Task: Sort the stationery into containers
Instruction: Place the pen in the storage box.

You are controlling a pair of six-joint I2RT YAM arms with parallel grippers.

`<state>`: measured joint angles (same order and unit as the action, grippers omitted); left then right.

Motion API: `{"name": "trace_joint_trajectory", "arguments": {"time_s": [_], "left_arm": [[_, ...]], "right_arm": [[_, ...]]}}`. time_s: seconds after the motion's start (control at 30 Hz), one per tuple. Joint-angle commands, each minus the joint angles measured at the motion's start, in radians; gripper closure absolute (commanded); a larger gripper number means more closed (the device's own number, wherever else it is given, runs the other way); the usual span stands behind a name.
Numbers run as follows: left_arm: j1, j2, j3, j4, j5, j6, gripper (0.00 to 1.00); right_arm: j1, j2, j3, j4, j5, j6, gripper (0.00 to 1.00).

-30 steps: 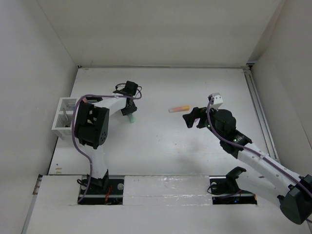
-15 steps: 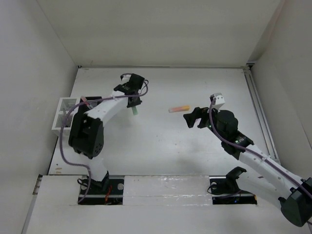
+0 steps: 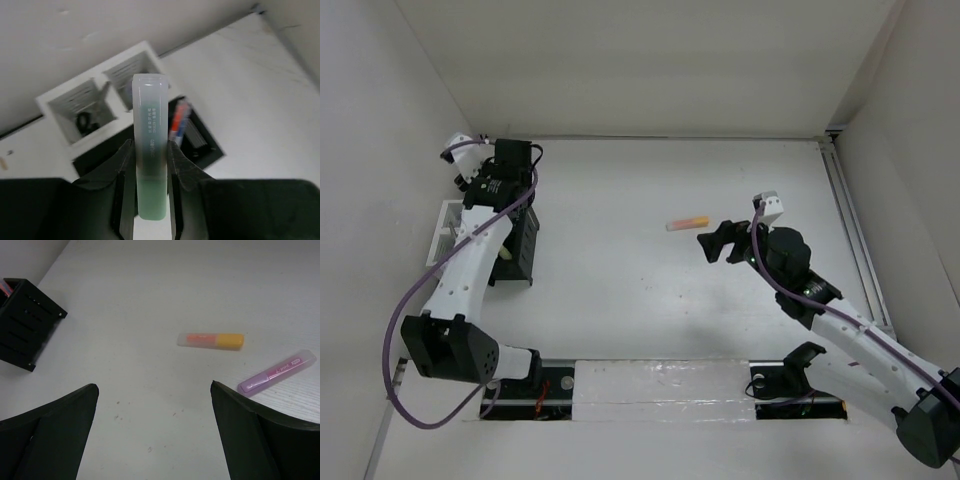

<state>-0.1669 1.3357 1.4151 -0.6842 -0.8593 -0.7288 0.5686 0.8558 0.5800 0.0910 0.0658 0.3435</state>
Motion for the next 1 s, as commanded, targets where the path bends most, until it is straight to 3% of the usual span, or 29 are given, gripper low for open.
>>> {"name": "trace_joint_trajectory", "arguments": {"time_s": [0.0,0.13,0.4,0.73,0.97], "left_arm": [[0.029,0.002,-0.048,-0.130,-0.202,-0.108,1.00],[0.095,0.037,-0.068,-0.175,-0.273,-0.173,1.00],[0.071,0.065,-0.159,-0.178,-0.328,-0.308,1.00],[0.053,0.094,-0.252,0.017,-0.248,-0.187,1.00],[0.053,0.152,-0.242,-0.046,-0.268,-0.245,1.00]], "right_arm": [[-0.006,-0.015,-0.008,0.061,-0.018,-0.003,0.00],[-0.006,-0.015,-0.008,0.072,-0.040,-0.003,0.00],[-0.006,-0.024,-0.008,0.072,-0.049,-0.003,0.00],[-0.015,-0.034,-0.017,0.072,-0.049,-0.012,0.00],[-0.015,-0.034,-0.017,0.072,-0.058,-0.012,0.00]]}}
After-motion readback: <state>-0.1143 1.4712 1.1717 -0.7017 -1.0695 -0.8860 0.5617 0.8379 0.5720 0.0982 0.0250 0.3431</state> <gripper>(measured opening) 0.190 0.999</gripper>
